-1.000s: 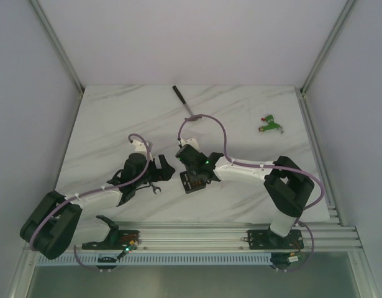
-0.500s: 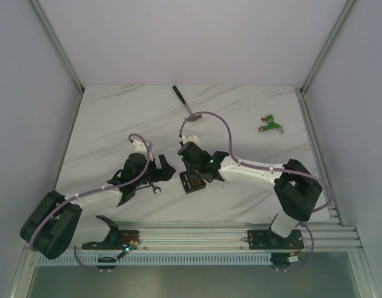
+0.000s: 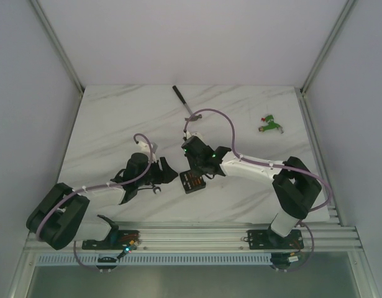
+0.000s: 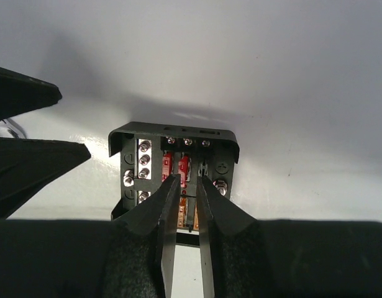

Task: Snap on the fuse box
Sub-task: Install the fuse at the fuse box base.

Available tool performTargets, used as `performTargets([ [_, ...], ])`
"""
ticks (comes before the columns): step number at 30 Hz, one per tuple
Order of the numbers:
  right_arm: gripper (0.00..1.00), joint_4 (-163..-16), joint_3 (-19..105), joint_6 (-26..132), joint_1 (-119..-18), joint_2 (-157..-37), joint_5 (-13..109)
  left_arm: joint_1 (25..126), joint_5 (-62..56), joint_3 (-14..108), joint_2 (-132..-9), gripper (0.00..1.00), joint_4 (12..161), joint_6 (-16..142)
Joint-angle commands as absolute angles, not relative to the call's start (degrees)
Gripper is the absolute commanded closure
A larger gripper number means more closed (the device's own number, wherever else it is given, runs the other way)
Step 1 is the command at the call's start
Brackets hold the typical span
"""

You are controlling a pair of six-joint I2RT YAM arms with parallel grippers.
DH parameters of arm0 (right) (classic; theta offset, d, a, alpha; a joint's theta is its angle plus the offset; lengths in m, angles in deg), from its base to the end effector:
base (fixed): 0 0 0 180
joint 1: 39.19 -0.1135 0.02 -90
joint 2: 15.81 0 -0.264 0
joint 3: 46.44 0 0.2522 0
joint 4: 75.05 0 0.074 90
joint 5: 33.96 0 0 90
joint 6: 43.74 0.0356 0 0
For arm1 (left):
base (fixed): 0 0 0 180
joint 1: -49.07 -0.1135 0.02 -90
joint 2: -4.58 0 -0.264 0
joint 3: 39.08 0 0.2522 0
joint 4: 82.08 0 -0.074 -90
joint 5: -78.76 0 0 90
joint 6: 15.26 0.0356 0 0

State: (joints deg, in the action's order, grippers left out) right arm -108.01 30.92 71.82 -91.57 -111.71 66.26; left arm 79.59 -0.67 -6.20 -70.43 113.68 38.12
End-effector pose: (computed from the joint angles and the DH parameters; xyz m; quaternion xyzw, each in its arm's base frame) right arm 0.2212 0.2766 0.2106 -0.1895 0.9215 0.1411 0.3082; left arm 0.2003 -0.1257 0.1509 0.0035 0.8475 -0.3555 0.3941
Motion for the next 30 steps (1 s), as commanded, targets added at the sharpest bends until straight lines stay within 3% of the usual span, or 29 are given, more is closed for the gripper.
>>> performTargets([
  [1,0.77,-108.5,33.46,72.63,-91.04,-113.05,64.74,79.34,3.97,-4.96,-72.64,0.35,117.5,36.34],
  [10,0.81,-108.33,33.42,72.93,-90.63,-114.56,63.93,79.39,7.45,-4.18,-75.84,0.48,120.0,34.43],
  [30,0.99,-112.0,30.11,73.96,-89.64,-117.2,62.25,79.83,8.42,-3.41,-79.35,0.57,120.41,33.51],
])
